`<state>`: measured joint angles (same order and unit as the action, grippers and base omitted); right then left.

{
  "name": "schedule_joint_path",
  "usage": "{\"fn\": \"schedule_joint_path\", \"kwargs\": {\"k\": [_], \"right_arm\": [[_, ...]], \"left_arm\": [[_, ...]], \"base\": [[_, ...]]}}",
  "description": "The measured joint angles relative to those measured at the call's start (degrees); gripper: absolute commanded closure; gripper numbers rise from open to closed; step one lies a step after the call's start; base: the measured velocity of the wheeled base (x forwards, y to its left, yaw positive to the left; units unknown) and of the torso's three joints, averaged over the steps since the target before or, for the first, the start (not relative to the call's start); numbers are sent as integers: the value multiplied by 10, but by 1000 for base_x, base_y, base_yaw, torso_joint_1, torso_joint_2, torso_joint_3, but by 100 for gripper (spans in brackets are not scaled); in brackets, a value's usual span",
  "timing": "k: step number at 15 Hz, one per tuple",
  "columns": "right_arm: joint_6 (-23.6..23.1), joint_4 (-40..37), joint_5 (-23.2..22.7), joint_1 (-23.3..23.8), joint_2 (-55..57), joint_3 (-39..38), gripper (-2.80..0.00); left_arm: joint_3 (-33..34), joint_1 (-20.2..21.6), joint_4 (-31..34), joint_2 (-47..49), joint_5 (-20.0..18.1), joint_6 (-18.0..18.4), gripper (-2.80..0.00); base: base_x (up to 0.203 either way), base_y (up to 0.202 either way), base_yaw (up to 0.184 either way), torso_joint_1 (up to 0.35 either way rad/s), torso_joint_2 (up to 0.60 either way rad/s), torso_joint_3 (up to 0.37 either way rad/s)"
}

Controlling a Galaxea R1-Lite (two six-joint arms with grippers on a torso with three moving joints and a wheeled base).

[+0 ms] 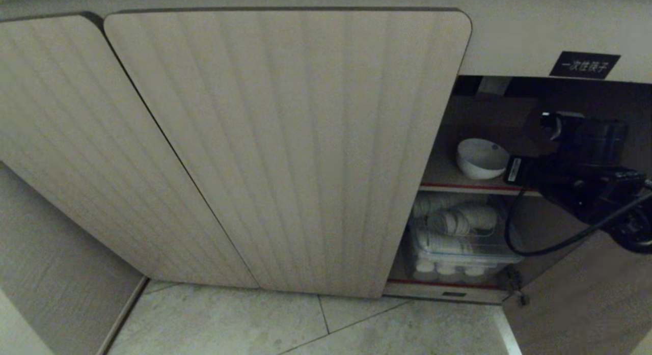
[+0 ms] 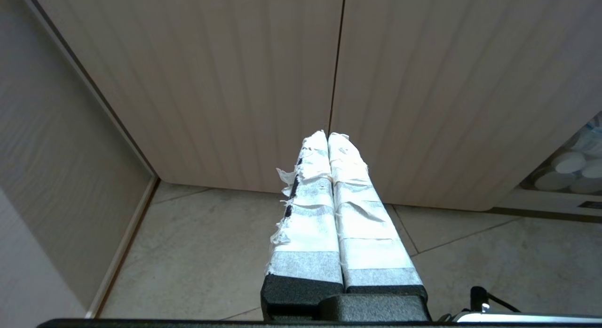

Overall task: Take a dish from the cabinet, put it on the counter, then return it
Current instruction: Close the cabinet door

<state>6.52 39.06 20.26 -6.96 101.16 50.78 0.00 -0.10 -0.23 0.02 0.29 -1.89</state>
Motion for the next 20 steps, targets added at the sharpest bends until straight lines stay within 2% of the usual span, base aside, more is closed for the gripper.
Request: {"fn": "schedule_joint_path", "kwargs": {"k": [11,20], "right_arm": [[-7,10,-1,-1,-73,-89,0],[-8,2,-46,0,-144,-161,0]], "left_arm": [[0,0,0,0,0,0,0],[0,0,0,0,0,0,0]], "base": [[0,0,0,0,0,0],[0,0,0,0,0,0]]}}
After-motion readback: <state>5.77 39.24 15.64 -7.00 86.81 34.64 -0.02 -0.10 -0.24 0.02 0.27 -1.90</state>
